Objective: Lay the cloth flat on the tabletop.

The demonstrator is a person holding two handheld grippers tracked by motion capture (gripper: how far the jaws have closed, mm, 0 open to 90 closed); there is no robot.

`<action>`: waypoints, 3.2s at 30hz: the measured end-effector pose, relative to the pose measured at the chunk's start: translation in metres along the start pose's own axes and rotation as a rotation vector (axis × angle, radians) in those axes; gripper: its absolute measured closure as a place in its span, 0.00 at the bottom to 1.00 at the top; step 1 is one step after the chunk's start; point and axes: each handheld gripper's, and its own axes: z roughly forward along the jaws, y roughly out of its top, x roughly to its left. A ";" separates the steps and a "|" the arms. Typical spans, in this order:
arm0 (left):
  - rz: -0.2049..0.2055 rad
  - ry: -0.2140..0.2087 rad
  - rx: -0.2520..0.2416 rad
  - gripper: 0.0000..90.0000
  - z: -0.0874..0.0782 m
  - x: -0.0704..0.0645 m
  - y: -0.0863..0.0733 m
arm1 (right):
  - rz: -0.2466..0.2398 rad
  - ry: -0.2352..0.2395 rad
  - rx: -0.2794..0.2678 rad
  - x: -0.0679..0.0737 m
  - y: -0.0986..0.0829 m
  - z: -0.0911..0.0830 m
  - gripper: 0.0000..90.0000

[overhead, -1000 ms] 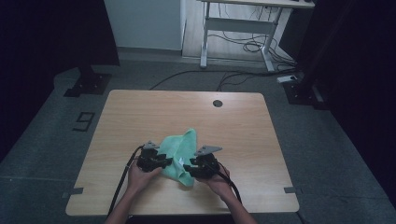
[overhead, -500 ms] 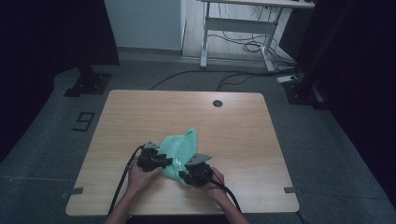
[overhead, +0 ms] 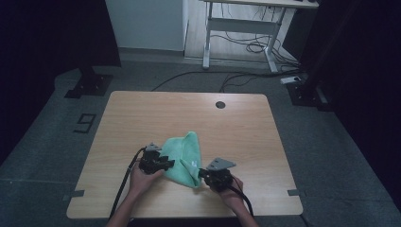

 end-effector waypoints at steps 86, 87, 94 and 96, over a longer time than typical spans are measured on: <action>0.042 0.002 0.011 0.57 -0.006 -0.016 -0.010 | 0.162 -0.078 0.080 -0.024 0.006 0.045 0.67; 0.043 -0.002 0.009 0.57 -0.007 -0.016 -0.010 | 0.166 -0.079 0.094 -0.023 0.004 0.047 0.67; 0.010 0.090 -0.080 0.58 -0.022 0.007 0.009 | 0.151 -0.085 0.110 -0.020 -0.006 0.046 0.67; 0.001 0.106 -0.062 0.58 -0.020 0.014 0.015 | 0.147 -0.085 0.110 -0.020 -0.007 0.045 0.67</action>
